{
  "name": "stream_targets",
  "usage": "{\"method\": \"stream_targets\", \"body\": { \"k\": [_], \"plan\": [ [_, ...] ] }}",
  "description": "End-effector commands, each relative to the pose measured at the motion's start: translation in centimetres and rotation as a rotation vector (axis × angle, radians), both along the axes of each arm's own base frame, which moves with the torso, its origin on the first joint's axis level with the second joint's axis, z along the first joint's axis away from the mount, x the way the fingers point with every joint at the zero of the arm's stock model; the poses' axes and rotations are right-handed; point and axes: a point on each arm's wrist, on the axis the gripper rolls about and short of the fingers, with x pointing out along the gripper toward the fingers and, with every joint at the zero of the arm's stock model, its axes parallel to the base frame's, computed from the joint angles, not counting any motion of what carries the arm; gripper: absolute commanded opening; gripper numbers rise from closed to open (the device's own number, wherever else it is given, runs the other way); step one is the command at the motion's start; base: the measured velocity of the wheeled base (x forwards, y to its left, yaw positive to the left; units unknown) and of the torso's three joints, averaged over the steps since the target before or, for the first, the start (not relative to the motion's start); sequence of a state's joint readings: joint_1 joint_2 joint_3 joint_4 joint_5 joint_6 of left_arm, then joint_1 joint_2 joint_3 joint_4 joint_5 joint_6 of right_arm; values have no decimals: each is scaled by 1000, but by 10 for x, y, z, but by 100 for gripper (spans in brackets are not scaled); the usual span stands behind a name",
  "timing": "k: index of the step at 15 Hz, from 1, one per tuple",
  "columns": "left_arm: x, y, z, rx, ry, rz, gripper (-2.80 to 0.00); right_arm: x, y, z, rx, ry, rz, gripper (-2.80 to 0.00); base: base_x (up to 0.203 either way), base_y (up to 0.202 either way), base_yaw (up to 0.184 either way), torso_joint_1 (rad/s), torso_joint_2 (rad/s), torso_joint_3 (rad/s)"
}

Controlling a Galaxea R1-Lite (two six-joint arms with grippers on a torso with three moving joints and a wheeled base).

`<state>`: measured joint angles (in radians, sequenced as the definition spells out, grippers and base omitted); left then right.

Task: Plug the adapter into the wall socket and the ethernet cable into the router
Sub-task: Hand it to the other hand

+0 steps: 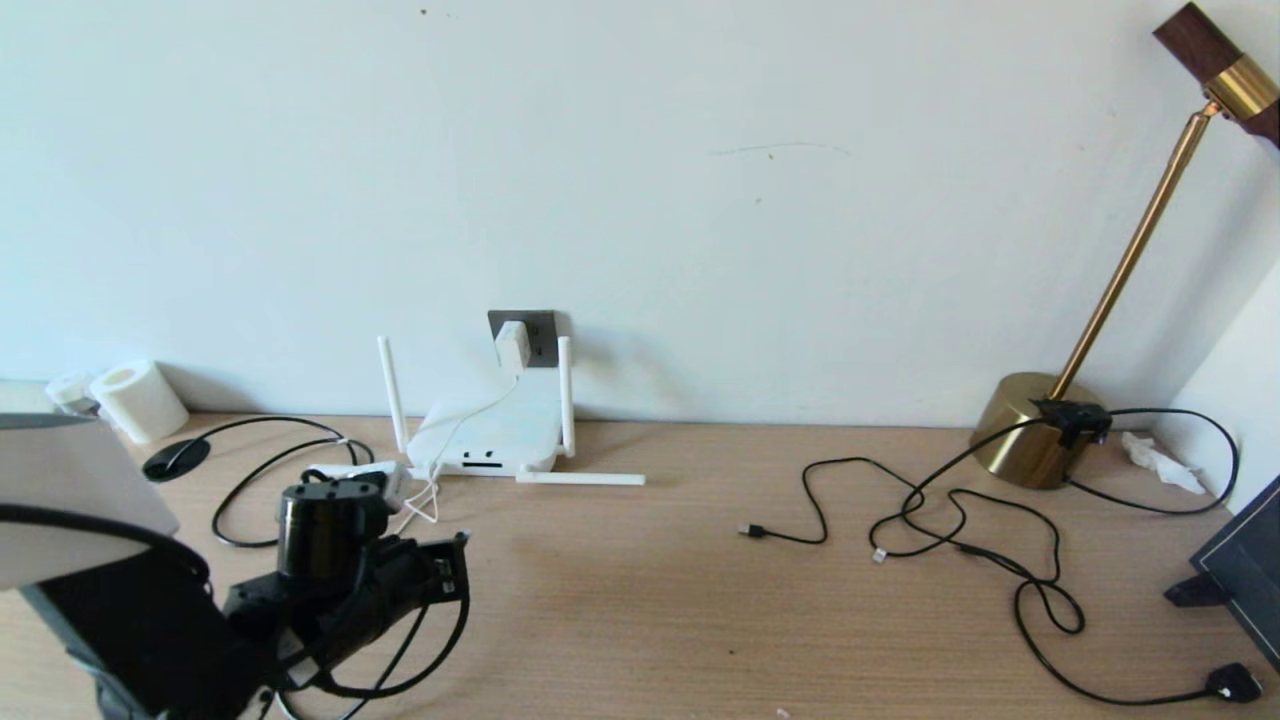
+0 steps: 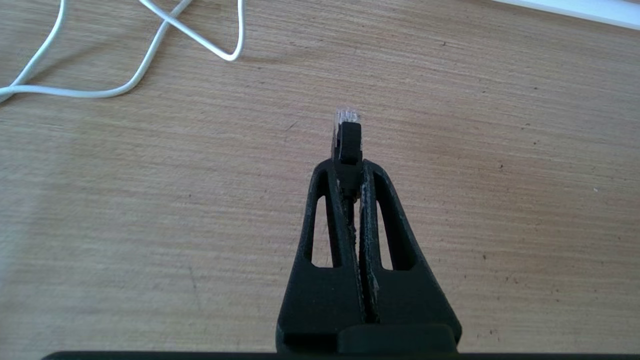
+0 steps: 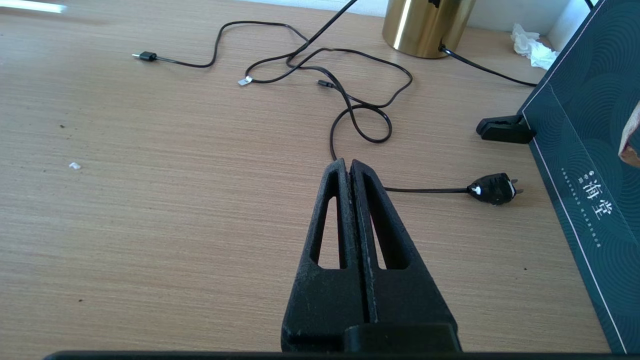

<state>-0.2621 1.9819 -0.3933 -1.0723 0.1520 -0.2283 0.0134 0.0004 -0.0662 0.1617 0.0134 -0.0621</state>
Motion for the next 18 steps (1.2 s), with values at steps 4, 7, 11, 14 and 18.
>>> {"method": "stream_targets", "body": {
  "k": [4, 7, 11, 14, 18],
  "plan": [
    [13, 7, 4, -15, -45, 30, -280, 0, 0, 0, -1, 1, 1, -280, 0, 0, 0, 0, 0, 0],
    [20, 7, 6, -36, -105, 39, -280, 0, 0, 0, -1, 1, 1, -280, 0, 0, 0, 0, 0, 0],
    [38, 3, -15, -41, -230, 28, -280, 0, 0, 0, -1, 1, 1, -280, 0, 0, 0, 0, 0, 0],
    [43, 1, -33, -7, -238, 10, -280, 0, 0, 0, -1, 1, 1, -280, 0, 0, 0, 0, 0, 0],
    [51, -1, -36, -15, -251, 9, -280, 0, 0, 0, -1, 1, 1, -280, 0, 0, 0, 0, 0, 0]
  ]
}}
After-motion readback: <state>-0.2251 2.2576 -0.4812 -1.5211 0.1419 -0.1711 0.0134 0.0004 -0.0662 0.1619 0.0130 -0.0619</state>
